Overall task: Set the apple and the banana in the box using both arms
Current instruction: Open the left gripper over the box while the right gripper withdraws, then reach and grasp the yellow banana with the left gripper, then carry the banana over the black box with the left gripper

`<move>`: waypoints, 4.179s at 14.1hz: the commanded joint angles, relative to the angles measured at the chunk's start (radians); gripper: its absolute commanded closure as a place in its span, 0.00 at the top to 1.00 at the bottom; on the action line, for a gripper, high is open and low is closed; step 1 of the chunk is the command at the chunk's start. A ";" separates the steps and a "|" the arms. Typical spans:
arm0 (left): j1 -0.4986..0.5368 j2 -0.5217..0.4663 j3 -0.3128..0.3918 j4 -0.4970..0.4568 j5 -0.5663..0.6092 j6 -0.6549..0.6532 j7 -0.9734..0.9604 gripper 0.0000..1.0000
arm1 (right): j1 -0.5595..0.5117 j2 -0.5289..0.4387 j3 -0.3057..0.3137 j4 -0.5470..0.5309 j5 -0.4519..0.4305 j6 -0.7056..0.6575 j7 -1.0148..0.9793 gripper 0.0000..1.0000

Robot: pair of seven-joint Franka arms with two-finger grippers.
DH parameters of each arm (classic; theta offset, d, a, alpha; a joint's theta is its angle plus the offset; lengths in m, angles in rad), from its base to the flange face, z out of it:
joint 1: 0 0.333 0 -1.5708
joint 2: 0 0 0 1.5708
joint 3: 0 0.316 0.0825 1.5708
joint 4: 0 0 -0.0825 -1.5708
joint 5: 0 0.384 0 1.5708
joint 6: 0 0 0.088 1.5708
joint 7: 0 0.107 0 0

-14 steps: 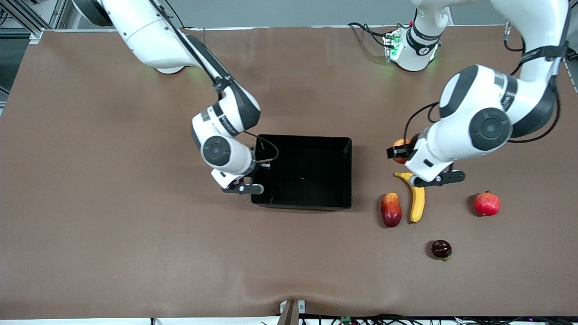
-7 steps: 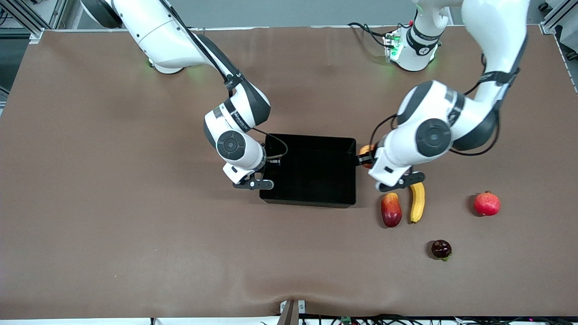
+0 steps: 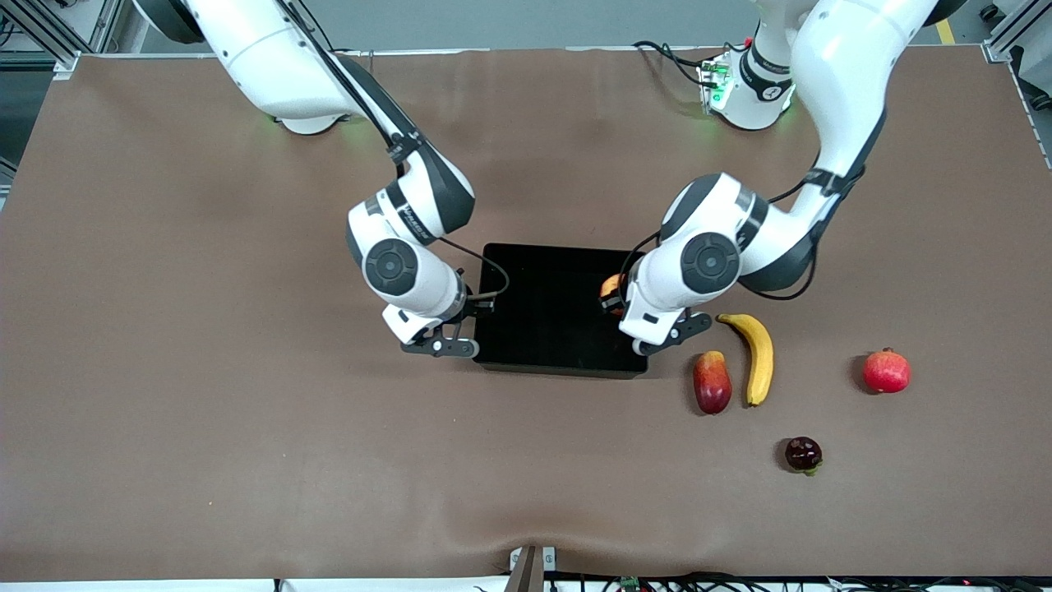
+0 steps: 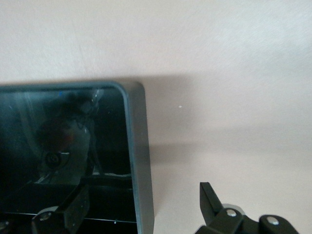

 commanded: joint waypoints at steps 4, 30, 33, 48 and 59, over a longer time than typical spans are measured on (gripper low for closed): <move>-0.040 0.086 0.003 -0.023 0.125 0.096 -0.131 0.00 | -0.055 -0.039 0.007 -0.014 -0.017 -0.009 -0.069 1.00; 0.309 -0.196 0.058 -0.112 0.170 -0.029 0.380 1.00 | -0.485 -0.646 -0.150 -0.129 -0.127 -0.544 -0.686 1.00; 0.366 -0.173 0.058 -0.257 0.242 0.204 0.403 1.00 | -0.508 -0.690 -0.134 -0.112 -0.127 -0.623 -0.617 1.00; 0.447 -0.099 0.016 -0.308 0.403 0.336 0.388 0.00 | -0.526 -0.669 -0.140 -0.032 -0.173 -0.690 -0.622 1.00; 0.271 -0.080 -0.201 0.013 0.238 -0.028 0.103 0.00 | -0.531 -0.660 -0.140 -0.003 -0.175 -0.684 -0.622 1.00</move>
